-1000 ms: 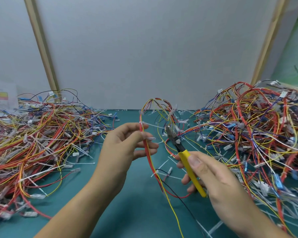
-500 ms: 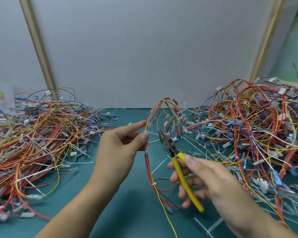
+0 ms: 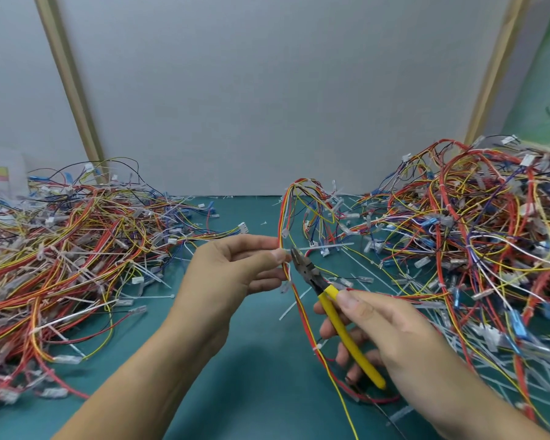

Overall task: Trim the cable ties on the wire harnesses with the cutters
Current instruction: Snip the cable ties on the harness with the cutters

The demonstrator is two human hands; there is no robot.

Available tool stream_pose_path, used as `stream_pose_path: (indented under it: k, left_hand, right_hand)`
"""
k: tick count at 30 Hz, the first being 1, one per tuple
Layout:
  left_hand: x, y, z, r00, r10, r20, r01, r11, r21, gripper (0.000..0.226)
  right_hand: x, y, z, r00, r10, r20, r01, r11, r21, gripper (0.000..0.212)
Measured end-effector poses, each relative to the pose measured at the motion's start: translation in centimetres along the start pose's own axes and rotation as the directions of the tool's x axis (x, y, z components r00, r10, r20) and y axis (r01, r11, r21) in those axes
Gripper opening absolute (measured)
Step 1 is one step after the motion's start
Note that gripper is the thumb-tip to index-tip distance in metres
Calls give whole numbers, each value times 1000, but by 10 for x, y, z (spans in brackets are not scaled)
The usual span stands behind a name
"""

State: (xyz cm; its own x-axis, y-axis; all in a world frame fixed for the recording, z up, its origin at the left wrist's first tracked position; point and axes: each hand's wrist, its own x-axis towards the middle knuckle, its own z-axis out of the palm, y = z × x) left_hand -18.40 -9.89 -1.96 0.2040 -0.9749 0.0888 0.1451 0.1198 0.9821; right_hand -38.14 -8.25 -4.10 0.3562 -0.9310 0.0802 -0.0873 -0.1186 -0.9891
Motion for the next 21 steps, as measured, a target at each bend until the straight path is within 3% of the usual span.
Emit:
stream_pose_path:
  k: [5,9,14,21]
  left_hand:
    - [0,-1,3,1000,-11,21,11,1000,-14,10]
    - [-6,-11,16,987,-29,156,25,999,30,20]
    - [-14,-25,30,953,-56,298,25,994,108,29]
    - [-13,-26,28,960,-31,278,-6,991,132,31]
  right_hand:
    - [2,-2,-4,979,-142,-147,149,988,35,21]
    - [8,3,-4,958,-107,-267,154,975,163,30]
    - [10,11,-2,953,-82,-292,141,972,190,24]
    - [13,11,-6,960,-169,-224,183,982,42,26]
